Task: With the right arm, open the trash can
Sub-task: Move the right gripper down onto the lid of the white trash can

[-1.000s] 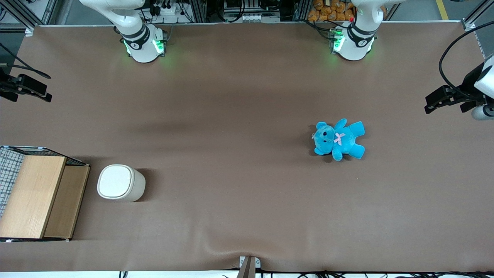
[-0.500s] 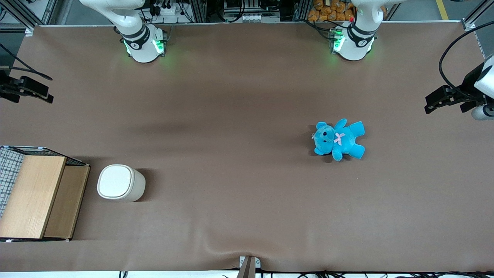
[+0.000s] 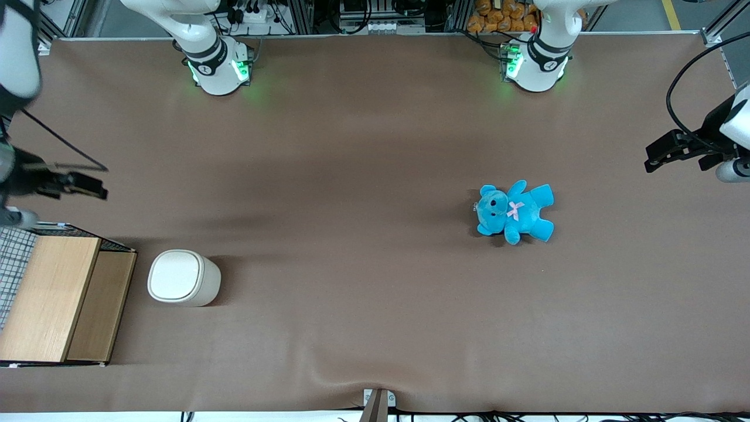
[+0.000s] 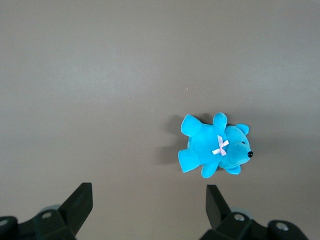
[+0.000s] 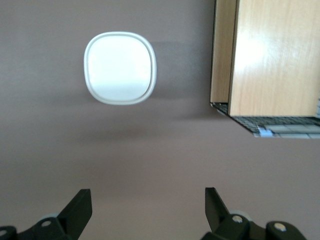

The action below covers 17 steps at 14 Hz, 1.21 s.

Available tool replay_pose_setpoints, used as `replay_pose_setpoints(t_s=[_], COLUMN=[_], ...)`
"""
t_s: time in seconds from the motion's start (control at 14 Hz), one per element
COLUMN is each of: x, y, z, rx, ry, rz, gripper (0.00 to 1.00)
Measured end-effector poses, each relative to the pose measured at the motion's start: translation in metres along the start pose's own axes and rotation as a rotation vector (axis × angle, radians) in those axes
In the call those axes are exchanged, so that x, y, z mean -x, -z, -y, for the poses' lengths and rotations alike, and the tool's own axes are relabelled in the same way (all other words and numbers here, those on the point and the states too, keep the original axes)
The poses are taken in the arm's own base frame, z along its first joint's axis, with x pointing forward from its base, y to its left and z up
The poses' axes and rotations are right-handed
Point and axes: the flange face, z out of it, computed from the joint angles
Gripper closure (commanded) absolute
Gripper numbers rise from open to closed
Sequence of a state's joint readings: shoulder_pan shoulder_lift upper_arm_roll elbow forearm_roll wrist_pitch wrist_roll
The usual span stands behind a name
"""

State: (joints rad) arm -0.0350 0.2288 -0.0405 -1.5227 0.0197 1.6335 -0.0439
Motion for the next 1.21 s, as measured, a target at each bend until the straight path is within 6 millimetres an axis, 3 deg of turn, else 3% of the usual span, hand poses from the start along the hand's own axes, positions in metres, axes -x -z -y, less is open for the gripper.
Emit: replay_pose_setpoints(t_s=[0.21, 0.43, 0.57, 1.21], x=[-0.024, -0.044, -0.057, -0.098], y=[-0.039, -0.068, -0.089, -0.169], z=[-0.001, -0.001, 0.000, 0.007], rx=[0.003, 0.003, -0.008, -0.002], ry=[0.000, -0.001, -0.004, 0.004], rz=[0.009, -0.009, -0.032, -0.093], gripper=[0.69, 0.91, 1.00, 1.00])
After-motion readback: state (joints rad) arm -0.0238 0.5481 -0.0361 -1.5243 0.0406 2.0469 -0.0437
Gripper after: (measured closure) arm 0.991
